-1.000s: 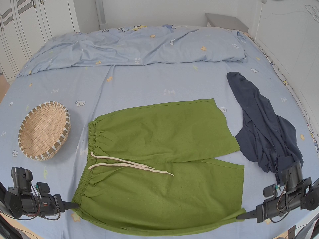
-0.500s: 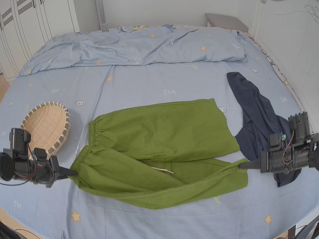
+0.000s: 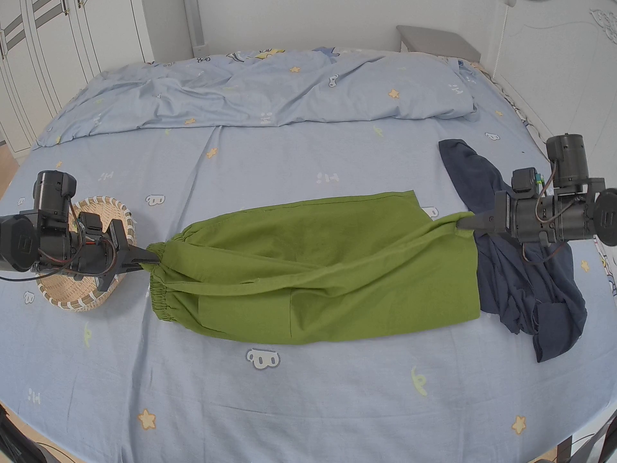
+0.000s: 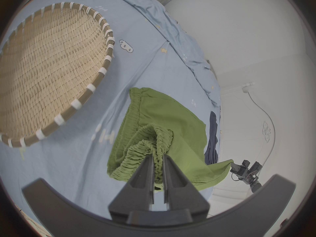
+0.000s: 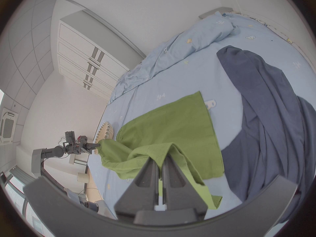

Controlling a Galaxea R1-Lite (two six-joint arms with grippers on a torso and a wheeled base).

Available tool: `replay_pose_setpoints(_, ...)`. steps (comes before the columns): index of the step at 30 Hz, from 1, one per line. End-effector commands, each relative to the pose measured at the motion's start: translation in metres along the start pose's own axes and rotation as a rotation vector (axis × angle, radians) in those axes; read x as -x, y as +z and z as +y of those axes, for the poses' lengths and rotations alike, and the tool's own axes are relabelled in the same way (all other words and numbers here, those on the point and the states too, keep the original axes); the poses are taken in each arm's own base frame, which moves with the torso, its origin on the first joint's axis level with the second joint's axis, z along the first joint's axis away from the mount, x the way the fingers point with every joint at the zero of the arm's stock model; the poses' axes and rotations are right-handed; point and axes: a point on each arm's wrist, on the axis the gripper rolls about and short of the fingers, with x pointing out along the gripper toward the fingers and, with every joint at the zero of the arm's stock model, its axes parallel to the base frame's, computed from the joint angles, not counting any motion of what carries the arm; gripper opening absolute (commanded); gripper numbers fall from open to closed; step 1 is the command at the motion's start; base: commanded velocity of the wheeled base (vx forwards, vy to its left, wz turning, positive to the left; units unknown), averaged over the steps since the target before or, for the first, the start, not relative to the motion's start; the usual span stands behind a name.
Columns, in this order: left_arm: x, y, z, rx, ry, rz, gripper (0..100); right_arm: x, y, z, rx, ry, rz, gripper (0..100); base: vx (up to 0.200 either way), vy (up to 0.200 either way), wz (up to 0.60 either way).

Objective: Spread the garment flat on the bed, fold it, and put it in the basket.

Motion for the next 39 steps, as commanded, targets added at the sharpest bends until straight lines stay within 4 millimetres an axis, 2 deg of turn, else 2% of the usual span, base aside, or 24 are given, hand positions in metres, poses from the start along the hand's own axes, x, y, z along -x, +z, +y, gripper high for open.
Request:
replay_pose_setpoints(1, -0.028, 0.021, 0.006, 0.031, 0.049, 0.02, 0, -0.025, 0.027, -0.019, -0.027, -0.027, 0.005, 0, 0.0, 0.0, 0.0)
replay_pose_setpoints(7, -0.024, 0.034, -0.002, 0.022, 0.045, 0.002, 0, -0.032, 0.045, -0.021, 0.005, -0.019, -0.032, 0, 0.0, 0.0, 0.0)
replay_pose_setpoints(12, -0.033, 0.04, 0.0, 0.019, 0.045, 0.009, 0, -0.041, 0.056, -0.024, 0.017, -0.014, -0.053, 0, 0.0, 0.0, 0.0)
replay_pose_setpoints(23, -0.041, 0.053, -0.002, 0.003, 0.034, -0.011, 0, -0.053, 0.074, -0.032, 0.03, -0.016, -0.086, 0, 0.0, 0.0, 0.0)
replay_pose_setpoints(33, -0.045, 0.06, -0.014, -0.029, 0.007, -0.025, 0, -0.068, 0.082, -0.034, 0.038, -0.007, -0.079, 0, 0.0, 0.0, 0.0)
replay_pose_setpoints(39, -0.052, 0.064, -0.009, -0.025, 0.011, -0.024, 0, -0.072, 0.084, -0.038, 0.039, -0.011, -0.079, 0, 0.0, 0.0, 0.0)
